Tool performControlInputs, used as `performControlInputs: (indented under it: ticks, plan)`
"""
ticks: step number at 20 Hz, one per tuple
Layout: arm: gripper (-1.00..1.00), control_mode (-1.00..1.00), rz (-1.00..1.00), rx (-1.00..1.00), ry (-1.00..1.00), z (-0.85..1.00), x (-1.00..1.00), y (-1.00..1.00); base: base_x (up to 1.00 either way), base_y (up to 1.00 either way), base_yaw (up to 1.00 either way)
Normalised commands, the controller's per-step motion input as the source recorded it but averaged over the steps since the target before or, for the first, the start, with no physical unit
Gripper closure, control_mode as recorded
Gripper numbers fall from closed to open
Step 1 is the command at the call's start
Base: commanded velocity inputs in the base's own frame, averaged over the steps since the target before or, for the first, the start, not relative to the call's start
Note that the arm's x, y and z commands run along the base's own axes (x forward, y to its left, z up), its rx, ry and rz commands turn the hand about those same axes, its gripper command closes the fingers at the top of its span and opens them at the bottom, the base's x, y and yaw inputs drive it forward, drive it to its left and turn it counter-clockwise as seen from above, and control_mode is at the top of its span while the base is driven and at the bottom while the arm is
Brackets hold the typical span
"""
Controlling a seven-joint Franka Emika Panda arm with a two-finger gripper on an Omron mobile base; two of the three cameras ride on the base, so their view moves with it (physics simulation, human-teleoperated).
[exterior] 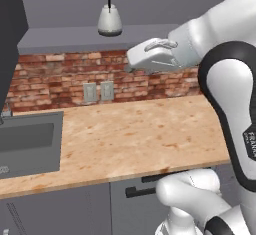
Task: Open the cabinet, pick the kettle from the cabinet, and place it in the sink.
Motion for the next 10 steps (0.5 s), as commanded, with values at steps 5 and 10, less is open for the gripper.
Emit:
performControlInputs:
  ticks: [5,10]
  plan:
    - [-1.00,-1.00,-0.26,-0.12,-0.26,0.03,0.00,-0.29,0.00,0.00,0.00]
    - [-1.00,-1.00,-0.31,-0.06,-0.08,0.13,0.16,-0.24,0.00,0.00,0.00]
